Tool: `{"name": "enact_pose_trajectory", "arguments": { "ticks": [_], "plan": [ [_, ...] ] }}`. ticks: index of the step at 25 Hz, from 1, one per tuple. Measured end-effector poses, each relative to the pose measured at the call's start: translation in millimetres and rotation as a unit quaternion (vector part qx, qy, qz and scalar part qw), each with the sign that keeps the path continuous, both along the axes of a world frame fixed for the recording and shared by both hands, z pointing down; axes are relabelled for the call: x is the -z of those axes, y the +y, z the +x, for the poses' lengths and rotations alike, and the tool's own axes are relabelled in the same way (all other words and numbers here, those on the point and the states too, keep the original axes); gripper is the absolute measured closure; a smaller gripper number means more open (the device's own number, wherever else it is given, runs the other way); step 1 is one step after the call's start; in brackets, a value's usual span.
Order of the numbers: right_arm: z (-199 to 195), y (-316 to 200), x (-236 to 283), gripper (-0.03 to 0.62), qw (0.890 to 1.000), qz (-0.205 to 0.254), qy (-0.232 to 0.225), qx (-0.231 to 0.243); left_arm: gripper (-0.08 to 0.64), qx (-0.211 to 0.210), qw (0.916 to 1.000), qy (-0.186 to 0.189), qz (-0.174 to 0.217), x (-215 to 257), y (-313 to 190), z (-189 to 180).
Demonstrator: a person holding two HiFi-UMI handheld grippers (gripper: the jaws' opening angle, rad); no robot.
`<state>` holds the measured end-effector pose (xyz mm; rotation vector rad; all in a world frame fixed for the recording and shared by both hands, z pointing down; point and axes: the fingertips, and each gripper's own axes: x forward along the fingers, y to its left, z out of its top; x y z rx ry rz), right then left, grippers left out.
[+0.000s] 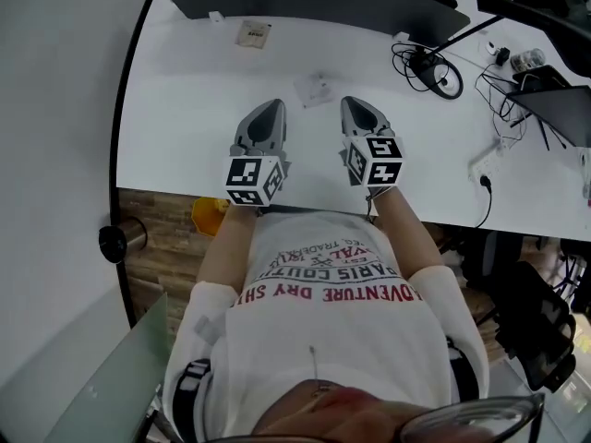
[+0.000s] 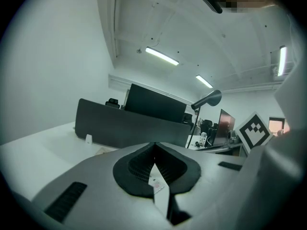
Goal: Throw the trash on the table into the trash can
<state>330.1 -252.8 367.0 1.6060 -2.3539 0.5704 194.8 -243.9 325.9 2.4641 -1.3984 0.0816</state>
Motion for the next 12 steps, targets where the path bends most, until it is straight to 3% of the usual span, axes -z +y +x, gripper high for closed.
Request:
{"name": "enact_pose_trajectory", "arguments": {
  "ticks": [11,12],
  "plan": [
    [-123,-105,-33,0.558,0.994,-0.066,0.022,0.084,0.537,0.033,0.9987,0.002,-0.038,-34,-70,-114],
    [-135,-116,-37,0.481,0.993,-0.068,0.026,0.094,0.537,0.032,0.9985,0.003,-0.044,-38,-75,-121]
  ]
}}
